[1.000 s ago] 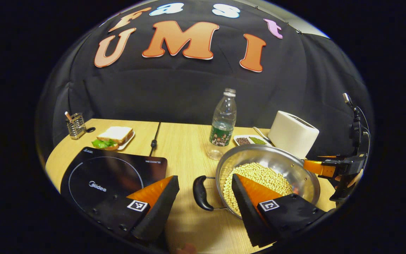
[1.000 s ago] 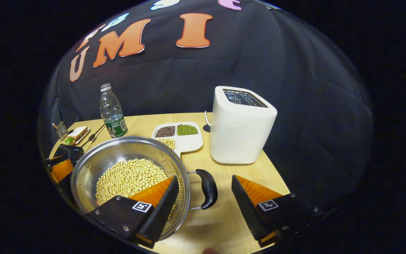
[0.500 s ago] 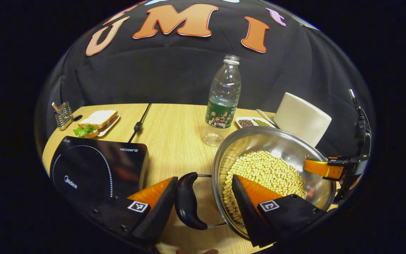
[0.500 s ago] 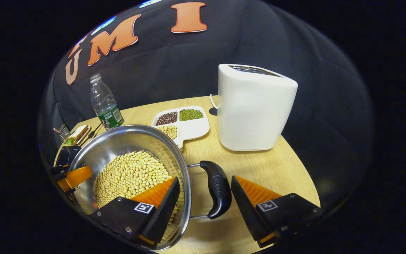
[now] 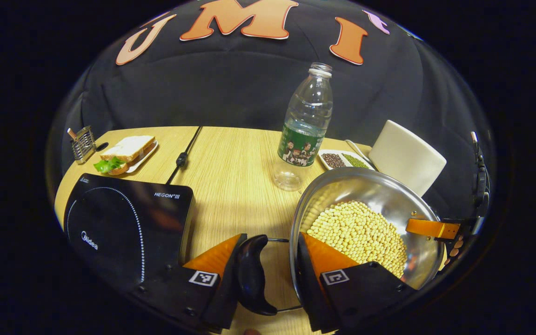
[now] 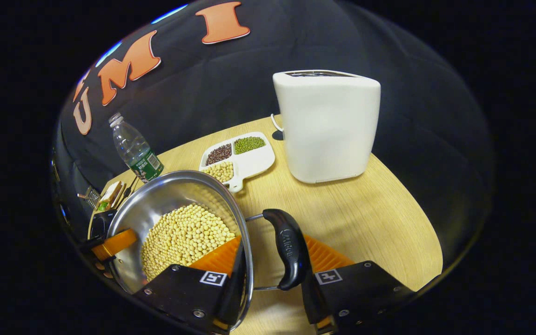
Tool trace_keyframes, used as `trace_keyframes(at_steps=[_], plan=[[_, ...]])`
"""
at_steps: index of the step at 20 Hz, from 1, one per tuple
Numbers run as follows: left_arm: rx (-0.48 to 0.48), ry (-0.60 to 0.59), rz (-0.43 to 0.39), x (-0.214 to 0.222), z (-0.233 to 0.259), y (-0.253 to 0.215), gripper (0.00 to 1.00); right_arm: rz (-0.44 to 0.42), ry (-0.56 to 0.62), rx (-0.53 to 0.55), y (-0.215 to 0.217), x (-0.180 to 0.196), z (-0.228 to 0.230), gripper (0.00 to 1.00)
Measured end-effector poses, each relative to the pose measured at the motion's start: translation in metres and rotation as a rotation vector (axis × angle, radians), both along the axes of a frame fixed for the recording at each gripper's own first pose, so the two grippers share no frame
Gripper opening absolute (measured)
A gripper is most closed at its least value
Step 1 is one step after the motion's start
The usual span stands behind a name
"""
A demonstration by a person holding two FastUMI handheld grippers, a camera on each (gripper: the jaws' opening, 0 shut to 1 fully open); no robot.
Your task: First push the handle of the pot to place it horizontally, then grasp the pot with both hands and set it on the induction cooktop.
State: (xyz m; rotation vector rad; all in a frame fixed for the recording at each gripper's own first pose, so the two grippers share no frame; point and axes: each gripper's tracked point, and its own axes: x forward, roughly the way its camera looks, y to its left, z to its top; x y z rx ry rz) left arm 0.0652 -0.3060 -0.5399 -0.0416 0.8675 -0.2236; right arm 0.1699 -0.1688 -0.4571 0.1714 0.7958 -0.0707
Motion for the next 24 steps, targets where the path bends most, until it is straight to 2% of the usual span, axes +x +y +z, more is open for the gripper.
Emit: trace_keyframes(at_steps=[1,4,6,7,8,10,11,12,18,19,20,24], plan=[[-0.014,0.014,0.001,-0.006,0.004,0.002,0.69,-0.006,0.004,0.01,0.003,-0.006,0.005,0.54],[-0.044,-0.005,0.002,-0.004,0.025,0.008,0.63,-0.011,-0.04,-0.009,0.006,-0.018,0.039,0.52],[-0.059,-0.032,-0.001,-0.007,0.054,0.014,0.63,-0.005,-0.066,-0.01,0.014,-0.026,0.065,0.52],[-0.062,-0.044,-0.003,-0.007,0.069,0.019,0.63,-0.005,-0.073,-0.004,0.02,-0.03,0.077,0.47],[-0.064,-0.056,-0.006,-0.006,0.08,0.025,0.66,-0.002,-0.08,0.0,0.027,-0.033,0.087,0.51],[-0.066,-0.074,-0.006,-0.005,0.103,0.041,0.63,0.002,-0.097,0.005,0.041,-0.042,0.106,0.52],[-0.066,-0.085,-0.004,-0.005,0.114,0.05,0.63,0.005,-0.101,0.008,0.05,-0.045,0.113,0.51],[-0.064,-0.091,0.0,-0.006,0.123,0.061,0.67,0.009,-0.103,0.011,0.061,-0.048,0.121,0.51],[-0.077,-0.103,0.06,-0.013,0.163,0.135,0.65,0.066,-0.124,0.018,0.136,-0.06,0.149,0.51],[-0.072,-0.109,0.069,-0.014,0.167,0.149,0.63,0.077,-0.126,0.023,0.15,-0.062,0.151,0.47],[-0.067,-0.115,0.079,-0.015,0.171,0.164,0.63,0.088,-0.126,0.027,0.164,-0.064,0.152,0.51],[-0.063,-0.097,0.129,-0.018,0.178,0.217,0.67,0.13,-0.109,0.049,0.214,-0.066,0.145,0.51]])
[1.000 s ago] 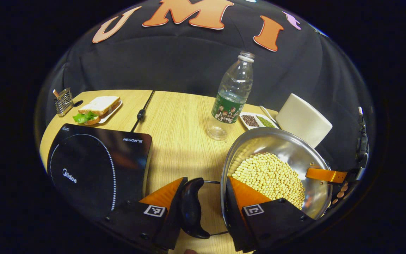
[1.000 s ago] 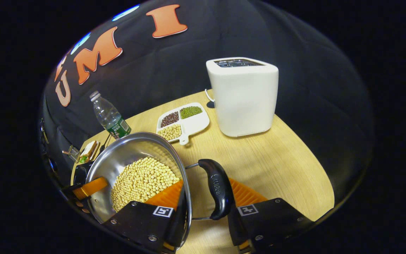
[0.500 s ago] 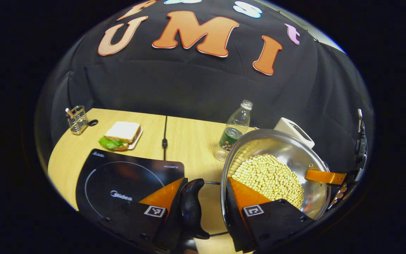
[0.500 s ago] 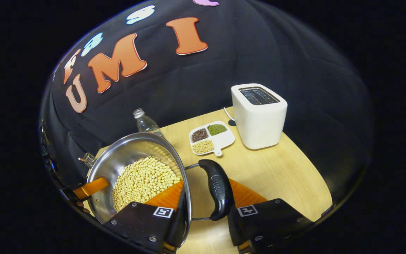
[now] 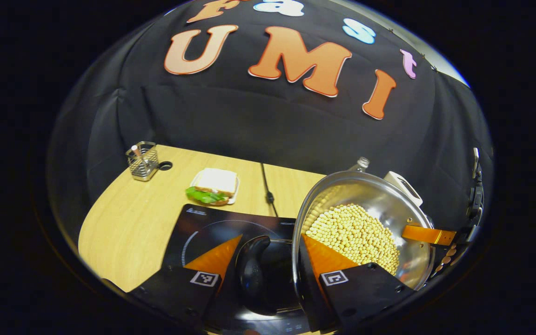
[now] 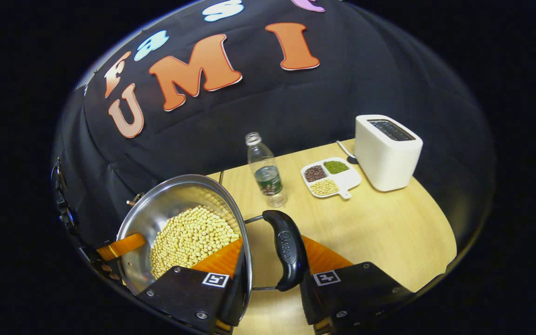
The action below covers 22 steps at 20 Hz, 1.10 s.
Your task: First push the handle of the pot to place it horizontally, then grasp the pot with both hands and set it on the induction cooktop.
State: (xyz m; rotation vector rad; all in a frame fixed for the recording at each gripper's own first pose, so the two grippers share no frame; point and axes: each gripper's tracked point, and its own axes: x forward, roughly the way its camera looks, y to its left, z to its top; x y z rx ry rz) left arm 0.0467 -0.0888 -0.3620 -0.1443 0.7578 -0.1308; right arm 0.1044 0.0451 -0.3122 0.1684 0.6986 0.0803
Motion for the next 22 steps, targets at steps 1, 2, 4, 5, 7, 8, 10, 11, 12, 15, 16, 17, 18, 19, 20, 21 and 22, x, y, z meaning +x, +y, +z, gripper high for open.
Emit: trace_keyframes(at_steps=[1,2,4,5,7,8,10,11,12,15,16,17,18,19,20,21,22], plan=[[-0.001,0.002,0.01,0.0,0.003,0.013,0.63,0.011,0.002,0.008,0.013,0.0,-0.002,0.51],[0.006,-0.003,0.016,0.0,0.006,0.028,0.63,0.021,0.005,0.016,0.028,0.0,-0.001,0.51],[0.029,-0.014,0.023,0.0,0.009,0.05,0.63,0.034,0.011,0.029,0.049,-0.001,-0.003,0.51],[0.036,-0.013,0.027,0.0,0.007,0.061,0.64,0.038,0.016,0.037,0.058,-0.001,-0.006,0.51],[0.04,0.0,0.04,0.001,0.003,0.082,0.67,0.049,0.034,0.044,0.077,-0.001,-0.016,0.51],[0.044,0.007,0.042,0.002,0.0,0.09,0.66,0.054,0.042,0.043,0.086,-0.002,-0.021,0.51],[0.05,0.024,0.047,0.002,-0.006,0.108,0.65,0.061,0.06,0.043,0.099,0.001,-0.034,0.51],[0.05,0.034,0.051,0.0,-0.01,0.116,0.65,0.066,0.071,0.041,0.105,-0.001,-0.039,0.51],[0.053,0.042,0.051,0.0,-0.015,0.123,0.65,0.069,0.081,0.038,0.111,-0.002,-0.046,0.51],[0.047,0.081,0.056,-0.001,-0.033,0.134,0.67,0.064,0.113,0.031,0.123,-0.003,-0.061,0.51],[0.045,0.094,0.057,0.0,-0.038,0.133,0.68,0.063,0.123,0.028,0.127,-0.003,-0.067,0.52],[0.043,0.108,0.058,0.0,-0.041,0.133,0.65,0.062,0.135,0.026,0.13,-0.005,-0.072,0.52],[0.041,0.117,0.06,0.002,-0.049,0.136,0.65,0.062,0.146,0.025,0.133,-0.005,-0.078,0.52],[0.037,0.124,0.061,0.006,-0.056,0.135,0.63,0.061,0.153,0.023,0.133,-0.006,-0.083,0.52],[0.034,0.134,0.062,0.013,-0.063,0.132,0.62,0.06,0.159,0.021,0.134,-0.005,-0.087,0.52],[0.031,0.144,0.061,0.018,-0.067,0.129,0.65,0.057,0.166,0.02,0.132,-0.006,-0.092,0.52],[0.031,0.157,0.057,0.018,-0.073,0.129,0.63,0.056,0.174,0.02,0.132,-0.005,-0.096,0.52]])
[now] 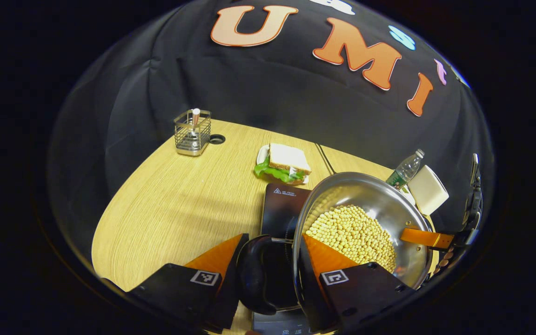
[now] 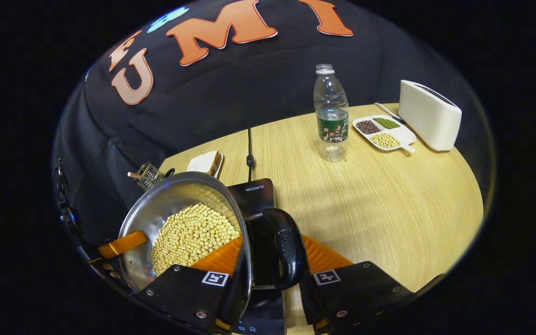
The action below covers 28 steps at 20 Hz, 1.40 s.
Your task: First push the handle of the pot to place it horizontally, then grasp the pot with both hands and set it on the induction cooktop.
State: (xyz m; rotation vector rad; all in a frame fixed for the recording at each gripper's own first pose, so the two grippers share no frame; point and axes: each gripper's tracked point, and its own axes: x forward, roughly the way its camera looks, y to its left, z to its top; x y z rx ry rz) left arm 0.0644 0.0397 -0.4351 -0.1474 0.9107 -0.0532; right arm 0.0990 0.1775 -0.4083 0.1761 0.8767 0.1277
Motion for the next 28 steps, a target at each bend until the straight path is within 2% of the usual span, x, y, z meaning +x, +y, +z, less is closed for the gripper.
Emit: trace_keyframes(at_steps=[3,5,6,8,9,10,11,12,14,16,17,19,22,23,24,25,28], plan=[[0.0,0.01,-0.008,0.009,-0.008,-0.005,0.68,-0.004,0.021,0.009,0.002,-0.003,-0.001,0.52],[0.003,0.009,-0.008,0.007,-0.008,-0.004,0.67,-0.01,0.032,0.022,0.002,-0.004,-0.005,0.52],[0.01,0.015,-0.002,0.006,-0.009,-0.002,0.67,-0.011,0.039,0.033,0.003,-0.005,-0.004,0.49],[0.032,-0.007,0.005,0.01,-0.001,-0.002,0.7,-0.001,0.043,0.053,0.005,-0.008,0.003,0.57],[0.054,-0.042,0.014,0.016,0.011,-0.003,0.76,0.005,0.034,0.055,0.005,-0.008,0.007,0.5],[0.079,-0.083,0.021,0.02,0.037,-0.009,0.82,0.011,0.018,0.044,0.002,-0.009,0.014,0.66],[0.106,-0.122,0.026,0.022,0.063,-0.013,0.93,0.016,-0.009,0.024,-0.005,-0.007,0.021,0.65],[0.13,-0.167,0.026,0.019,0.099,-0.014,0.96,0.017,-0.045,-0.007,-0.014,-0.004,0.031,0.82],[0.161,-0.268,0.018,0.014,0.165,-0.029,0.96,0.009,-0.139,-0.081,-0.034,0.003,0.057,0.95],[0.186,-0.381,0.012,0.001,0.234,-0.051,0.96,0.01,-0.234,-0.125,-0.049,0.005,0.095,0.95],[0.187,-0.439,0.01,-0.008,0.27,-0.061,1.0,0.01,-0.279,-0.138,-0.057,0.001,0.117,0.95],[0.195,-0.553,0.012,-0.024,0.342,-0.071,0.99,0.005,-0.372,-0.147,-0.059,-0.004,0.155,0.95],[0.21,-0.702,0.047,-0.049,0.437,-0.084,0.98,-0.013,-0.502,-0.177,-0.086,-0.014,0.214,0.95],[0.201,-0.75,0.056,-0.053,0.464,-0.089,1.0,-0.019,-0.538,-0.183,-0.095,-0.019,0.231,0.95],[0.185,-0.784,0.053,-0.061,0.491,-0.095,0.96,-0.022,-0.57,-0.19,-0.103,-0.024,0.247,0.95],[0.172,-0.802,0.052,-0.069,0.513,-0.098,0.98,-0.028,-0.596,-0.196,-0.111,-0.03,0.262,0.95],[0.141,-0.82,0.054,-0.075,0.548,-0.097,1.0,-0.05,-0.648,-0.185,-0.135,-0.048,0.298,0.95]])
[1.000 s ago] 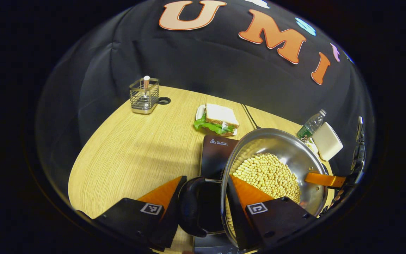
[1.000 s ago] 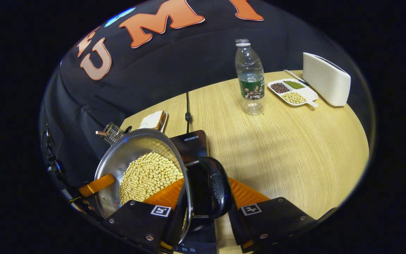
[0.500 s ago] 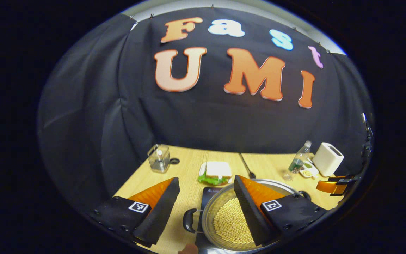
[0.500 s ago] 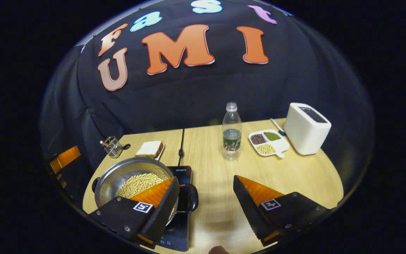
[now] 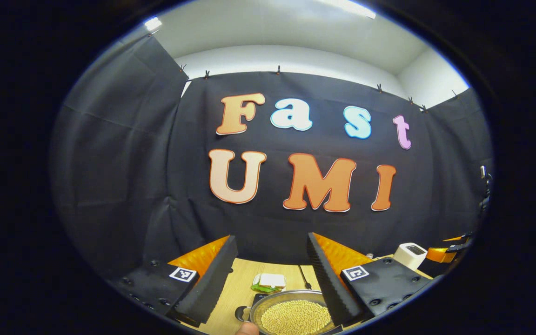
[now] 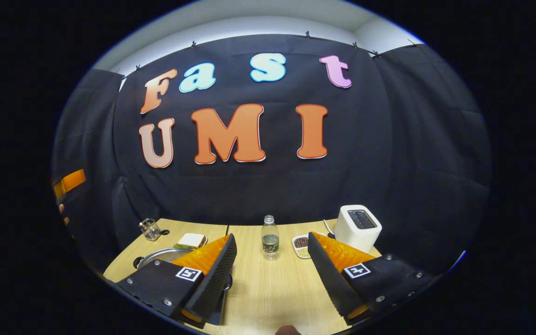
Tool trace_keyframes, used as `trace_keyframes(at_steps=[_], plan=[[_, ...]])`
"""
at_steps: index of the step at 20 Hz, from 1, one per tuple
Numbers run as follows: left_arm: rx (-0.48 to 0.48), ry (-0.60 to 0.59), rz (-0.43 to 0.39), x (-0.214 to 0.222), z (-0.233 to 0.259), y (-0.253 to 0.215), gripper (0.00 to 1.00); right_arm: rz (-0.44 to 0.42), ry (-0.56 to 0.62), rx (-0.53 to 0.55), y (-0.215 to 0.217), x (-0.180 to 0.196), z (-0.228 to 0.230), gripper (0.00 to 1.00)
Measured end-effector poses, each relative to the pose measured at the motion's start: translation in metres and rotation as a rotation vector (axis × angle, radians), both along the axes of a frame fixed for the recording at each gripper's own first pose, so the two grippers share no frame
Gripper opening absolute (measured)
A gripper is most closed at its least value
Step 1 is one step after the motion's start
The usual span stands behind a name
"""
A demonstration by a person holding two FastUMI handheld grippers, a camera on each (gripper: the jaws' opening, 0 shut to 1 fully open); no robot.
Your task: First push the handle of the pot to place it horizontally, then grasp the pot with both hands and set it on the induction cooktop.
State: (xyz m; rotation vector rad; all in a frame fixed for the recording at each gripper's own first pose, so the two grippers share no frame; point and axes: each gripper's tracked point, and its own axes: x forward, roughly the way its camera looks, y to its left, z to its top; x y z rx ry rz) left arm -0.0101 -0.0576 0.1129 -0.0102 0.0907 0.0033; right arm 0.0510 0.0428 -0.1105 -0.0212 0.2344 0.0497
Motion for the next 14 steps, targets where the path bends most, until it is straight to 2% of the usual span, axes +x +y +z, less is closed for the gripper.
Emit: trace_keyframes(at_steps=[1,2,6,11,14], plan=[[-0.015,-0.013,-0.006,-0.001,0.009,0.0,0.96,-0.002,-0.014,0.006,-0.009,-0.007,0.009,0.95],[-0.025,-0.031,-0.012,-0.003,0.019,0.001,1.0,-0.005,-0.028,0.01,-0.016,-0.013,0.017,0.95],[-0.051,-0.105,0.014,-0.016,0.047,0.007,0.99,-0.023,-0.091,0.007,-0.041,-0.024,0.049,0.95],[-0.063,-0.098,0.032,-0.021,0.045,0.002,0.99,-0.06,-0.156,-0.038,-0.069,-0.034,0.069,0.95],[-0.05,-0.1,0.031,-0.022,0.042,-0.005,0.98,-0.052,-0.155,-0.031,-0.071,-0.039,0.068,0.95]])
